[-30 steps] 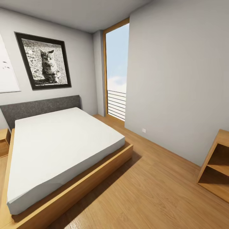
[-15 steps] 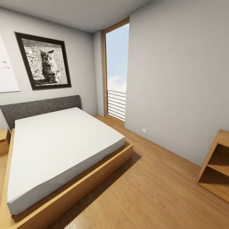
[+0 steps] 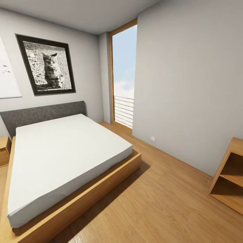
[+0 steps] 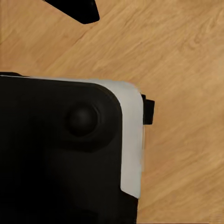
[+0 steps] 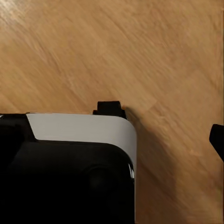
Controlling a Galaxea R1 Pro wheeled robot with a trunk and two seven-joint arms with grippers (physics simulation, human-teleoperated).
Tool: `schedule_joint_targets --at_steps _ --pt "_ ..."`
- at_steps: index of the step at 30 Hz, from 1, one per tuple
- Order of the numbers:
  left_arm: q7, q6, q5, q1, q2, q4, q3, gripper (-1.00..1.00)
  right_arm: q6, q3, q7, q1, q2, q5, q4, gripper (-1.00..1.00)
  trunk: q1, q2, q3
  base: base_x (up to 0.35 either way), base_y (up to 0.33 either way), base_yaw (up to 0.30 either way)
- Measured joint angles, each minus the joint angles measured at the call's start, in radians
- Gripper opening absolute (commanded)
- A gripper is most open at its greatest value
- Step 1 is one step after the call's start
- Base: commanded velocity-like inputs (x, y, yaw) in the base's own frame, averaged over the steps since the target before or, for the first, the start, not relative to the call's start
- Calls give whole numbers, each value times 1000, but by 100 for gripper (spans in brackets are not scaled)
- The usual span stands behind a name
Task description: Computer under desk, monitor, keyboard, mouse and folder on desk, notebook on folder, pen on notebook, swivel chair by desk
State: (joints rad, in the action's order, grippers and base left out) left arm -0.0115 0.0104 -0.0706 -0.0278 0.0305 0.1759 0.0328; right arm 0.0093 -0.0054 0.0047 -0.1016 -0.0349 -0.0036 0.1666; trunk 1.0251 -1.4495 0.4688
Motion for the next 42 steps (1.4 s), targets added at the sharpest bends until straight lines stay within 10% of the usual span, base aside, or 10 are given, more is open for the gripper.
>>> schedule_joint_targets --at_steps 9,17,42 --pt "4 186 -39 -20 -35 387 10 100 205 3 -4 -134 -4 4 220 100 0 0 0 0 0 0" --pt "8 513 -46 79 -70 1037 11 100 306 8 -2 -197 3 6 502 100 0 0 0 0 0 0" --pt "101 488 -180 114 -76 1101 137 100 231 118 -27 -326 13 -125 489 100 0 0 0 0 0 0"
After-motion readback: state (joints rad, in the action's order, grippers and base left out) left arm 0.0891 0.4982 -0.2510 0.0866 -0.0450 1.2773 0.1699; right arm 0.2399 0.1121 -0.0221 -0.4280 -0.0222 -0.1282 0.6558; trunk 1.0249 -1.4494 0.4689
